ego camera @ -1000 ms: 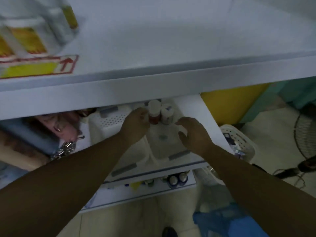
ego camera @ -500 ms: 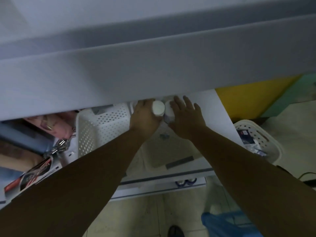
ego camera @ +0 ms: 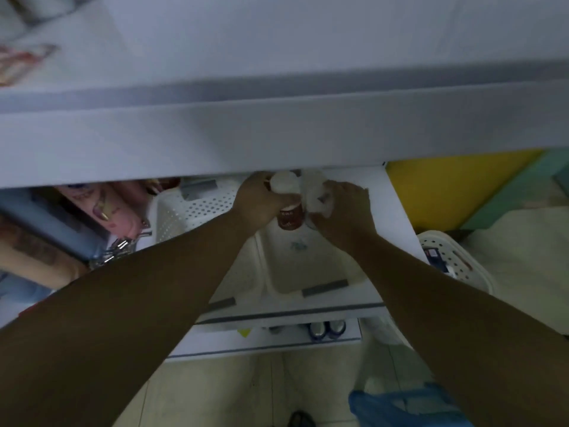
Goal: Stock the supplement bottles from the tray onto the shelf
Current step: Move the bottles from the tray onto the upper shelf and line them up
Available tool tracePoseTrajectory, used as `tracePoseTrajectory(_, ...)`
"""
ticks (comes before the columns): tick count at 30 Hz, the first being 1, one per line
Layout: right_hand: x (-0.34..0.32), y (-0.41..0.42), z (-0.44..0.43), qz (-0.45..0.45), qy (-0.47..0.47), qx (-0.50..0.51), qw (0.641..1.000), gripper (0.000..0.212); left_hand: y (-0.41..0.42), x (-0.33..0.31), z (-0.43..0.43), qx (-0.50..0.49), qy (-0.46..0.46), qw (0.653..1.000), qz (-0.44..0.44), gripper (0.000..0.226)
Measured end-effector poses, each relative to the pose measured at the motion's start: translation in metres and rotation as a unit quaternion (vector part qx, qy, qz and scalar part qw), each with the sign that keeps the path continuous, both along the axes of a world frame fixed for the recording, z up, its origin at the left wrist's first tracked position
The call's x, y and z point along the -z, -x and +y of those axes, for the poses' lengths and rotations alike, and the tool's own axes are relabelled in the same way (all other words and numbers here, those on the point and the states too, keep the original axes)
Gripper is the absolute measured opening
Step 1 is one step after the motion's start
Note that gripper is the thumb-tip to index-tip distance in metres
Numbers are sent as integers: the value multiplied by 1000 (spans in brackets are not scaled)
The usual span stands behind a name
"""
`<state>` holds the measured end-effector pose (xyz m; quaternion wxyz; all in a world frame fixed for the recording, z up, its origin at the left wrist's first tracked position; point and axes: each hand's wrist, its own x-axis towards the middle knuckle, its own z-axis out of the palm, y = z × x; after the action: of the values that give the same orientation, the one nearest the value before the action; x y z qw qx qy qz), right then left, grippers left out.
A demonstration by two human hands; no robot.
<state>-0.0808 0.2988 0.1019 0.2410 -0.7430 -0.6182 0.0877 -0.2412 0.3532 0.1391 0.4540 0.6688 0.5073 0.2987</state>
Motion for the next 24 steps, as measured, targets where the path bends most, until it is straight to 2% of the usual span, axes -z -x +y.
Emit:
tracePoseTrajectory(2,-15,8,-17,172,5,3,985,58,15,-17,-9,-8,20,998,-52,25)
tracePoseTrajectory(4,-31,21,-36,284,9,7,959,52,33,-35,-23,8,58,995,-83,22)
tracePoseTrajectory(7,-64,54,-61,368,13,-4,930,47,70,-57,-50,29,106,987,-113,19)
tracePoseTrajectory(9,-85,82,-78,405,29,-24,913,38,100,-71,-72,43,127,985,-108,28)
tracePoseTrajectory(12,-116,133,-108,432,75,-64,897,29,154,-93,-110,40,129,985,-103,42)
tracePoseTrajectory(15,-149,188,-135,439,79,-113,888,17,213,-126,-148,27,70,993,-88,24)
tracePoseTrajectory(17,-175,225,-148,414,67,-143,897,20,254,-152,-169,15,36,997,-70,27)
tracePoseTrajectory(20,-217,279,-163,372,48,-178,910,26,313,-195,-195,-1,34,996,-86,37)
tracePoseTrajectory(24,-269,342,-171,395,31,-240,886,23,382,-253,-217,-14,25,991,-132,31)
